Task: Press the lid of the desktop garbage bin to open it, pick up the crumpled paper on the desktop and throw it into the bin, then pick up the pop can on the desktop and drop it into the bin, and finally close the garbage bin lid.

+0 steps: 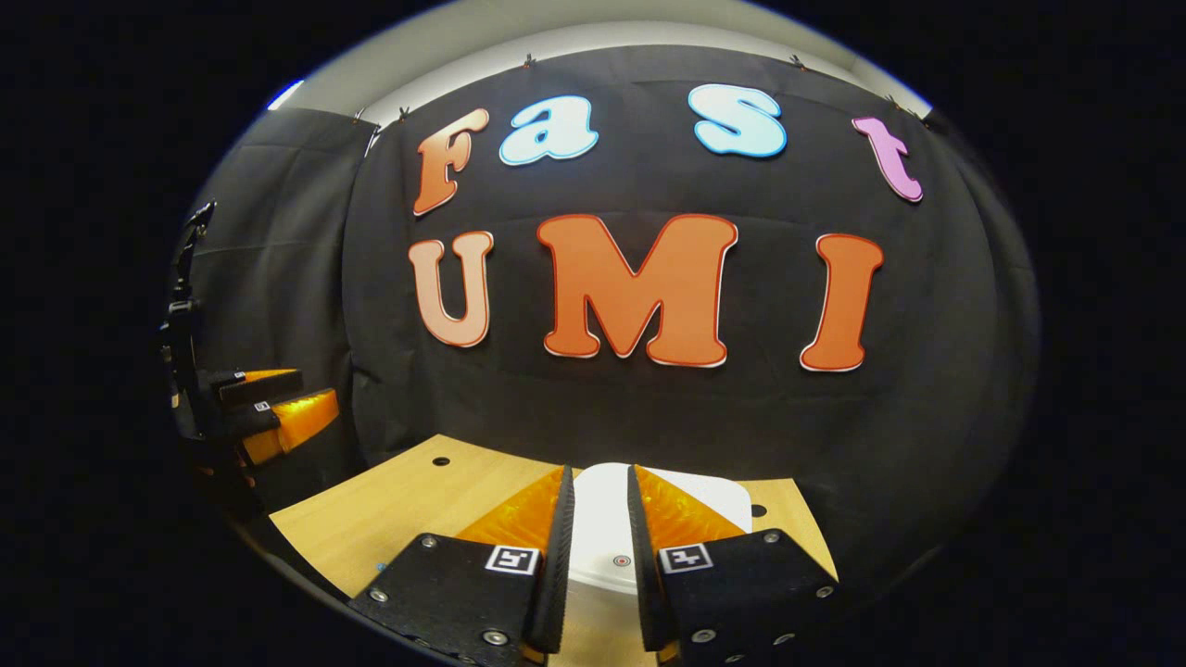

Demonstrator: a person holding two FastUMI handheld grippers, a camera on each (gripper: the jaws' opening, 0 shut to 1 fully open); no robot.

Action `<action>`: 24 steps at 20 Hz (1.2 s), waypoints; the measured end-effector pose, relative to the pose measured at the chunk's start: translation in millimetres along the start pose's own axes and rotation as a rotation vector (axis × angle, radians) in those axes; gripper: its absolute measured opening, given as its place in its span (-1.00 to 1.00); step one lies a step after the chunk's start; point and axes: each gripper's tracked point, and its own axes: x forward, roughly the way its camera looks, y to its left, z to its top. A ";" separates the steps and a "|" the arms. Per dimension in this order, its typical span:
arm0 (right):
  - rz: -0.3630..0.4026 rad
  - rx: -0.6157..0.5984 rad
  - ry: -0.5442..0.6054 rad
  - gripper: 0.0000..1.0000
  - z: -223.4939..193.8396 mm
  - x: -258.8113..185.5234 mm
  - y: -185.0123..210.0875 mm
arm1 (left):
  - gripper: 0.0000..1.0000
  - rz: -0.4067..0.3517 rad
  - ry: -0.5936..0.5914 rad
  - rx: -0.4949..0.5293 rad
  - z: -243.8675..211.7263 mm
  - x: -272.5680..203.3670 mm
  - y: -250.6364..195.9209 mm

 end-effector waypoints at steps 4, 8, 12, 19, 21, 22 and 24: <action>-0.011 -0.011 0.048 -0.78 -22.6 3.6 -5.0 | 0.96 0.001 0.021 0.017 -7.2 -2.0 -4.1; 0.018 0.022 0.119 -0.96 -44.3 10.5 -2.8 | 0.99 0.013 0.033 0.026 -11.5 -4.0 -5.9; 0.027 0.055 0.162 -0.96 -61.7 16.1 -7.3 | 0.99 0.036 0.049 0.032 -16.3 -7.6 -2.0; 0.050 0.055 0.243 -0.99 -90.6 29.6 -7.0 | 1.00 0.072 0.074 0.037 -23.7 -12.7 -1.3; 0.053 0.050 0.263 -0.99 -98.9 33.2 -9.1 | 0.99 0.080 0.078 0.042 -25.7 -13.8 -1.6; 0.058 0.055 0.258 -0.99 -96.2 33.7 -8.9 | 0.99 0.086 0.083 0.042 -29.0 -14.4 -1.4; 0.075 0.066 0.280 -0.99 -98.2 35.2 -8.2 | 0.99 0.097 0.103 0.037 -35.0 -15.6 -2.6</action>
